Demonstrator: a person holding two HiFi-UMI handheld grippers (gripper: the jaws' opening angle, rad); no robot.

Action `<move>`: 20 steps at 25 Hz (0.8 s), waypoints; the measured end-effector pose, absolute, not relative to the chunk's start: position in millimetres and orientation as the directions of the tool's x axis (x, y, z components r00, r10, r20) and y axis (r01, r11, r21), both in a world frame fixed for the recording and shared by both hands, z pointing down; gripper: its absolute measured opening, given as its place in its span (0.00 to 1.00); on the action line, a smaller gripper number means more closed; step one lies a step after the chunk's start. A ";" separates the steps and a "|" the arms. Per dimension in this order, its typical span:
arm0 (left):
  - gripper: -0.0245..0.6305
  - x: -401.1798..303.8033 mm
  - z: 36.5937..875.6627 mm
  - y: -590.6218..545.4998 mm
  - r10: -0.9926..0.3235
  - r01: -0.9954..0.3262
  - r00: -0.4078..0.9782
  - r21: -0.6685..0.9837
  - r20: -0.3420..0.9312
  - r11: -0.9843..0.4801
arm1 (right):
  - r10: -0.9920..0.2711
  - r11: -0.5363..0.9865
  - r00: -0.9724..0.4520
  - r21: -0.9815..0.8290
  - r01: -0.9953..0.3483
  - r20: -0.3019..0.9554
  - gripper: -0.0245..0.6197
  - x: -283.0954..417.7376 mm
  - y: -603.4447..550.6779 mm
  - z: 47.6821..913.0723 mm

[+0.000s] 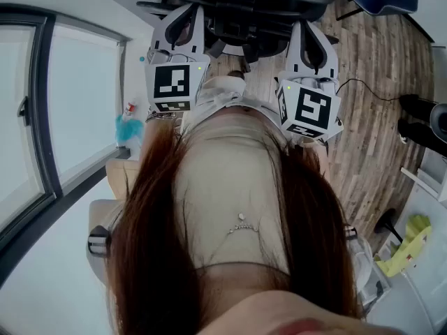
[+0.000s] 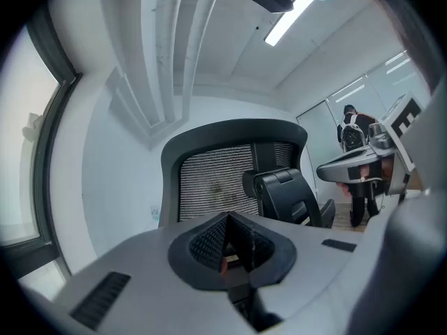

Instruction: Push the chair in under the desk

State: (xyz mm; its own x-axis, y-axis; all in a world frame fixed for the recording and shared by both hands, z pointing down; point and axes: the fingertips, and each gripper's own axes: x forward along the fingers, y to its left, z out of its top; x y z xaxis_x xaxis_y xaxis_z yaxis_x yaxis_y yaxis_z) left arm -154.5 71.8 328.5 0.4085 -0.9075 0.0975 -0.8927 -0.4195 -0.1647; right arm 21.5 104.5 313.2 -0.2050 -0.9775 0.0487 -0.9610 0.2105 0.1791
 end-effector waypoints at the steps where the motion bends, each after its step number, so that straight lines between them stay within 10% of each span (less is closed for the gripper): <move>1: 0.04 -153.8 329.4 72.7 -0.905 -0.891 0.413 -0.162 0.100 -0.425 | -0.977 0.212 -0.207 0.181 -0.960 0.048 0.08 21.3 105.0 312.9; 20: 0.04 -162.4 337.6 71.8 -0.894 -0.872 0.429 -0.199 0.125 -0.446 | -0.962 0.273 -0.267 0.223 -0.936 0.054 0.08 15.3 105.0 312.2</move>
